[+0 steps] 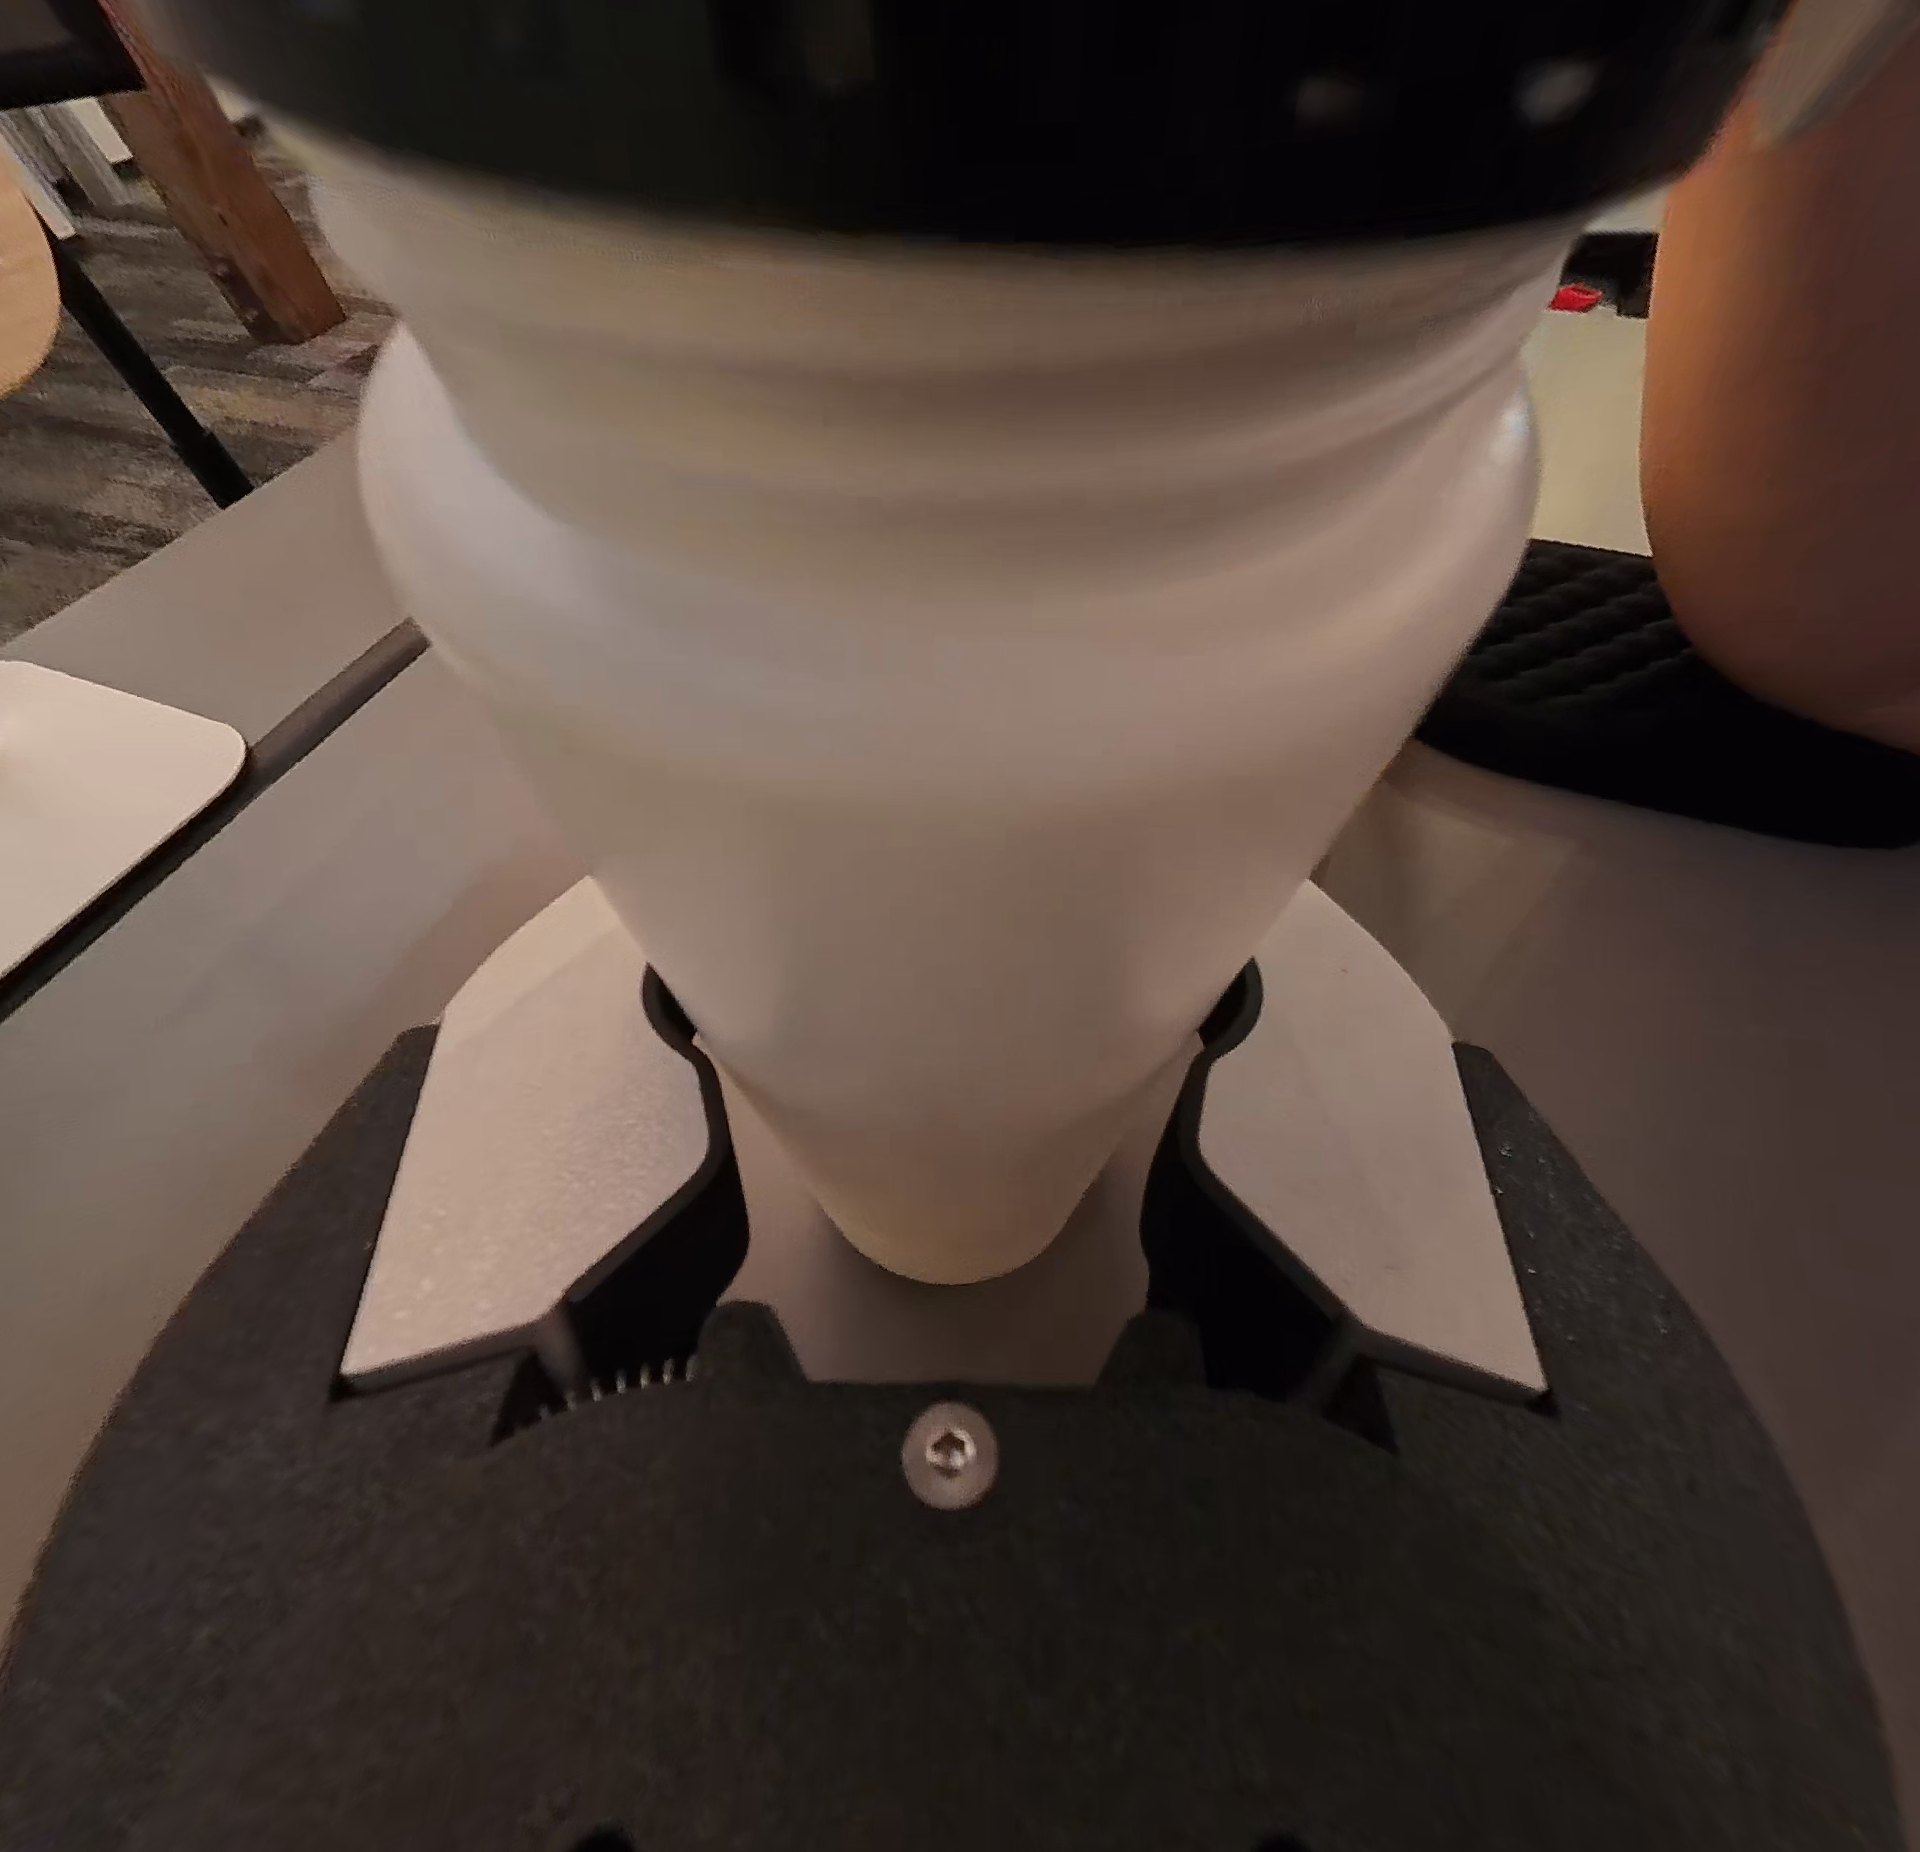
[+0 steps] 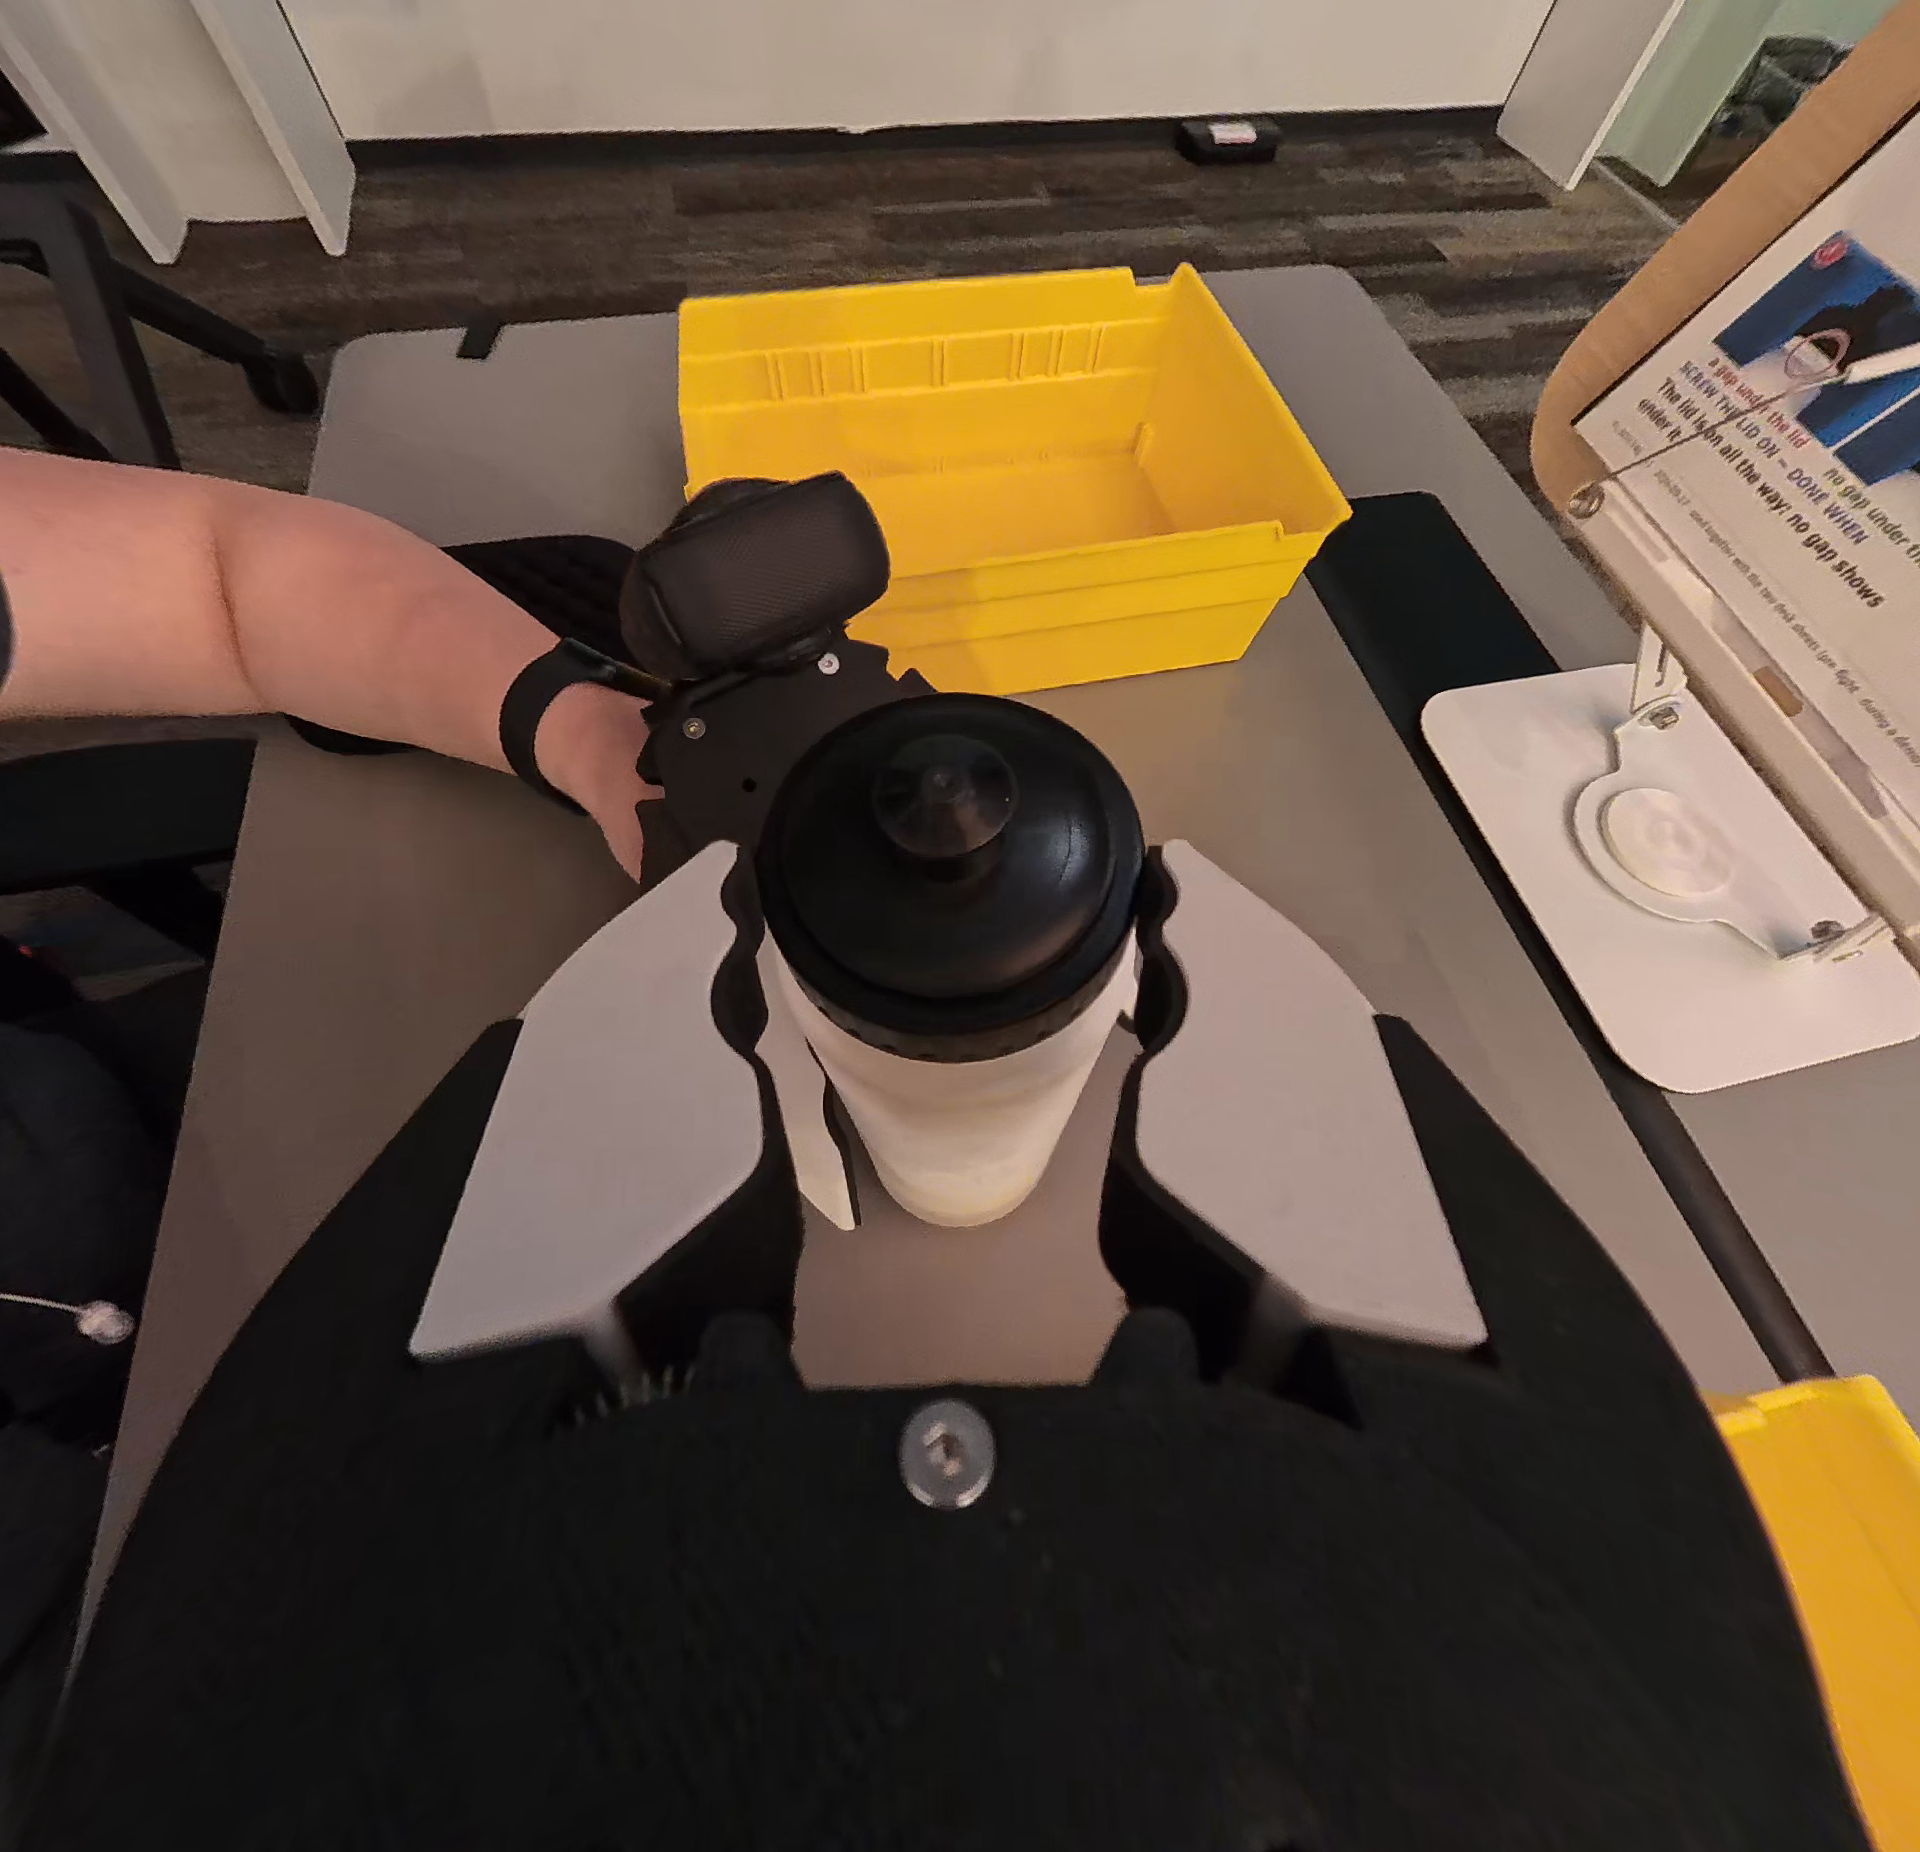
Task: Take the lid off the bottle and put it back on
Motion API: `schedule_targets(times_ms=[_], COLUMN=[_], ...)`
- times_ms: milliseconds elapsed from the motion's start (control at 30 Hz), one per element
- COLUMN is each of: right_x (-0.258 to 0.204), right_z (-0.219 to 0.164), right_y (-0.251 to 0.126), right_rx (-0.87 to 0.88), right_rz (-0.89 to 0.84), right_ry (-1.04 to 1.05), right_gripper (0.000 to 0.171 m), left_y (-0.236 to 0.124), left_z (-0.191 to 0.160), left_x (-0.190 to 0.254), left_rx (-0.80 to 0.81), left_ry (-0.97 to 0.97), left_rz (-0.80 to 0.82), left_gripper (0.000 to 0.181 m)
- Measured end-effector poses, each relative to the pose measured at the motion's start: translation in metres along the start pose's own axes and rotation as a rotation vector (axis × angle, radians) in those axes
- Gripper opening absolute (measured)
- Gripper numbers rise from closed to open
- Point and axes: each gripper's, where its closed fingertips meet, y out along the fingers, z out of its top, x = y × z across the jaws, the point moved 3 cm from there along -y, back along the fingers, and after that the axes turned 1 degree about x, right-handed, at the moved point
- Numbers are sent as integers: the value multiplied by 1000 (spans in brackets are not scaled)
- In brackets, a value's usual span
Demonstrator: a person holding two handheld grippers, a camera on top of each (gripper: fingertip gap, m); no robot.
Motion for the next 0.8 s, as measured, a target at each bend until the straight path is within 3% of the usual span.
schedule_targets(times_ms=[167,433,800], right_x=[-4,2,2], right_z=[7,-4,-7], right_y=[-9,-4,1], right_rx=[48,-31,-74], right_rz=[38,-14,-56], right_ry=[29,-12,-32], right_gripper=[71,71,71], left_y=[0,2,4], left_z=[-3,-7,-4], left_x=[-1,-3,-3], left_rx=[-30,-42,132], left_ry=[20,29,-17], left_rz=[0,10,-9], left_gripper=[96,97,98])
